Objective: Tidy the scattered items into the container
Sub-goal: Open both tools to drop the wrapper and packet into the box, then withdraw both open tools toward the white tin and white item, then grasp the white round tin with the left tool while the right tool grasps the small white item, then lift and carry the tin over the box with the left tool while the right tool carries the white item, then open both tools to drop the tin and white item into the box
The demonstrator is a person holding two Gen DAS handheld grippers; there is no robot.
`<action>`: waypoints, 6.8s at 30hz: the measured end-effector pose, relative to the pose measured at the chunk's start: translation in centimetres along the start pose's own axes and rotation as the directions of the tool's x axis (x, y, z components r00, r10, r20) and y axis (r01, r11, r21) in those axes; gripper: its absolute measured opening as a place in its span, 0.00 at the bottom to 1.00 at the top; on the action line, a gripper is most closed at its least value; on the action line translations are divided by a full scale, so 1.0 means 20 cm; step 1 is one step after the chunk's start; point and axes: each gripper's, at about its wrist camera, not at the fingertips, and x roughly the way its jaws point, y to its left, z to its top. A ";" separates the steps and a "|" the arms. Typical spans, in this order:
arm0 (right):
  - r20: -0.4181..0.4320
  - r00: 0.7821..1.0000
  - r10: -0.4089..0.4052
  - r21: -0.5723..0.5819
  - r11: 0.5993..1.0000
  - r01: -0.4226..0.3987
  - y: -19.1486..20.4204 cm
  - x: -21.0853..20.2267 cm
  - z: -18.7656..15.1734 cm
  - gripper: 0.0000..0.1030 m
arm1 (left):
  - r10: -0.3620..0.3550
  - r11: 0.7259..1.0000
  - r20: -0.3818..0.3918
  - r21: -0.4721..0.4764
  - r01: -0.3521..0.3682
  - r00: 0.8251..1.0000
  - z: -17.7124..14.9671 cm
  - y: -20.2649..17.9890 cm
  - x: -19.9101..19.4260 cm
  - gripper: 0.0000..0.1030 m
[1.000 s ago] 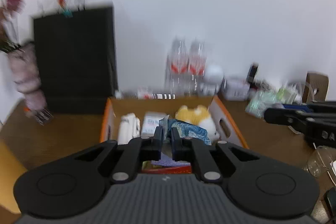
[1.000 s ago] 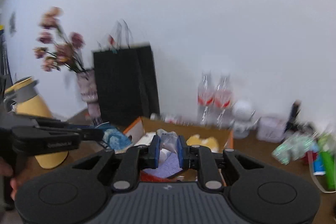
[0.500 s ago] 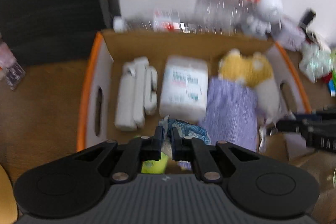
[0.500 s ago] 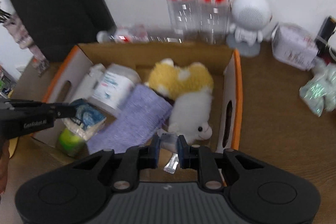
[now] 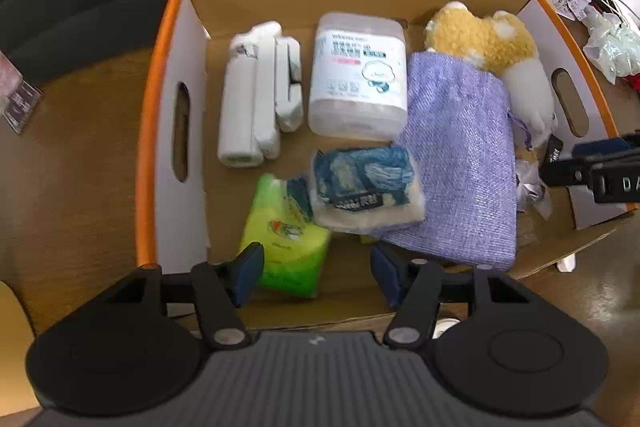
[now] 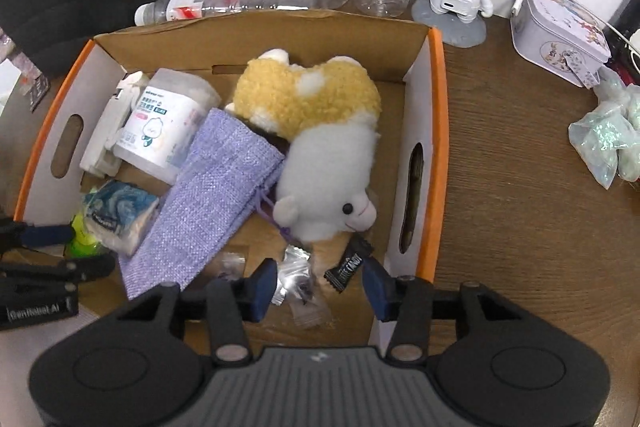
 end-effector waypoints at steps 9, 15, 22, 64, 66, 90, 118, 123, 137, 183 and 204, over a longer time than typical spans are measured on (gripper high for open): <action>-0.021 1.000 0.000 0.006 1.000 0.000 0.06 -0.06 -0.08 0.55 | -0.044 0.998 0.030 -0.036 0.046 0.999 -0.06 -0.01 -0.11 0.60; -0.026 1.000 -0.010 0.013 1.000 0.011 0.06 -0.06 -0.13 0.55 | -0.035 0.999 0.036 -0.016 0.035 0.999 -0.08 -0.03 -0.14 0.60; -0.029 1.000 -0.001 0.023 1.000 0.002 0.06 -0.07 -0.15 0.54 | -0.006 1.000 0.071 -0.014 0.007 0.997 -0.07 -0.02 -0.18 0.70; 0.685 0.729 -0.001 -0.076 0.994 0.073 0.31 -0.22 -1.94 1.00 | 0.174 0.985 0.688 -0.133 -0.113 0.704 -1.86 -0.39 -0.31 1.00; 0.662 0.750 0.005 -0.059 0.997 0.046 0.30 -0.20 -1.92 1.00 | 0.148 0.988 0.659 -0.129 -0.082 0.738 -1.86 -0.36 -0.28 1.00; 0.584 0.809 -0.071 -0.009 0.996 0.093 0.30 -0.13 -1.89 1.00 | 0.116 0.990 0.564 -0.129 -0.052 0.818 -1.84 -0.34 -0.19 1.00; 0.616 0.787 -0.024 0.017 1.000 0.017 -0.02 0.05 -0.90 0.54 | -0.193 0.969 0.566 0.237 0.066 0.801 -0.81 -0.30 0.12 0.74; 0.625 0.779 -0.051 -0.020 0.996 0.081 0.03 0.06 -0.92 0.27 | -0.172 0.977 0.587 0.205 0.060 0.791 -0.81 -0.28 0.10 0.39; 0.653 0.757 0.017 -0.091 0.994 0.057 0.11 -0.04 -1.06 0.26 | -0.098 0.993 0.672 0.109 0.033 0.734 -1.01 -0.29 -0.10 0.39; 0.865 0.486 0.128 -0.157 0.987 0.019 0.21 -0.80 -1.42 0.26 | 0.048 0.999 0.863 -0.049 -0.012 0.503 -1.18 -0.25 -0.81 0.39; 0.077 0.994 0.078 -0.011 0.997 -0.077 0.07 -0.06 0.11 0.48 | -0.086 0.996 0.124 -0.013 0.088 0.989 0.20 -0.07 0.01 0.69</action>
